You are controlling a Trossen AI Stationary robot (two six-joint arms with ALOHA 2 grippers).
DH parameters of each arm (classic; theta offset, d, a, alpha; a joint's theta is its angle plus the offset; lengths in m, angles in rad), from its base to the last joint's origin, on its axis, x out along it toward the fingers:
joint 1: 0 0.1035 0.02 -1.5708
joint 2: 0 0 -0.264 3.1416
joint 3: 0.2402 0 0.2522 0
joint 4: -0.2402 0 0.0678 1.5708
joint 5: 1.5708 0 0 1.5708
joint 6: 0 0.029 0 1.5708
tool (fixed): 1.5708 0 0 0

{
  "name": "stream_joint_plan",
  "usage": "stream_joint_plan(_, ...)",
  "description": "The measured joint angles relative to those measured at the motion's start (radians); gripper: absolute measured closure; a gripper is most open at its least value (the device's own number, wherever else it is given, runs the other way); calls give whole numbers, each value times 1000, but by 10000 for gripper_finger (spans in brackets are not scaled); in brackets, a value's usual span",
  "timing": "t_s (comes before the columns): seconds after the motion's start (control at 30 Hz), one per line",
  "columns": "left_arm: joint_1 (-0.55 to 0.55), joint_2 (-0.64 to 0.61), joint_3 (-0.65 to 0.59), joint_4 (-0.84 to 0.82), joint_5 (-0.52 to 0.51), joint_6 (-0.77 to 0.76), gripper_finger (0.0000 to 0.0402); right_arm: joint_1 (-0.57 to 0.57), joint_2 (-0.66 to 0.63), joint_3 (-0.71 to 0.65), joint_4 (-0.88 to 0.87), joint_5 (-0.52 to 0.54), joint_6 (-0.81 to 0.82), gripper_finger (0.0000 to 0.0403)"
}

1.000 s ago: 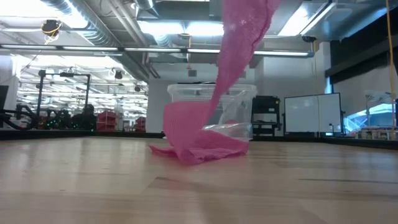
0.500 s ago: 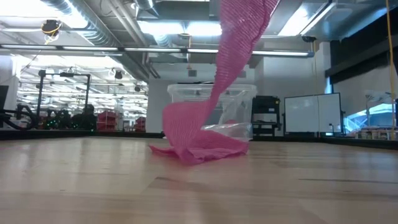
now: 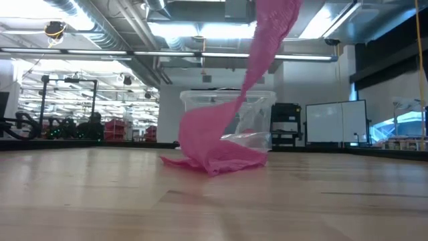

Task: Roll bandage
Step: Roll the pink bandage

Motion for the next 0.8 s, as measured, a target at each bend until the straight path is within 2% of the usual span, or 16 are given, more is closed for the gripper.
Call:
stream_joint_plan(0.17, 0, 1, 0, 5, 1, 1, 401, 0, 10, 0, 10, -3, -48, 298)
stream_joint_plan(0.3, -1, 1, 0, -6, 13, -15, 401, 3, 10, 0, -14, 101, -147, 381)
stream_joint_plan(0.33, -3, 1, 0, -21, 35, -17, 401, 3, 10, 0, -15, 140, -186, 391)
stream_joint_plan(0.47, -20, 2, 0, -71, 74, -71, 401, 3, -11, 0, -26, 304, -309, 385)
stream_joint_plan(0.53, -32, 2, 1, -85, 76, -100, 401, 3, -36, 0, -34, 353, -372, 392)
stream_joint_plan(0.67, -42, 2, 1, -132, 115, -159, 401, 3, -89, 0, -35, 402, -481, 395)
stream_joint_plan(0.8, -41, 4, 1, -182, 183, -241, 401, 2, -139, 0, -34, 407, -558, 390)
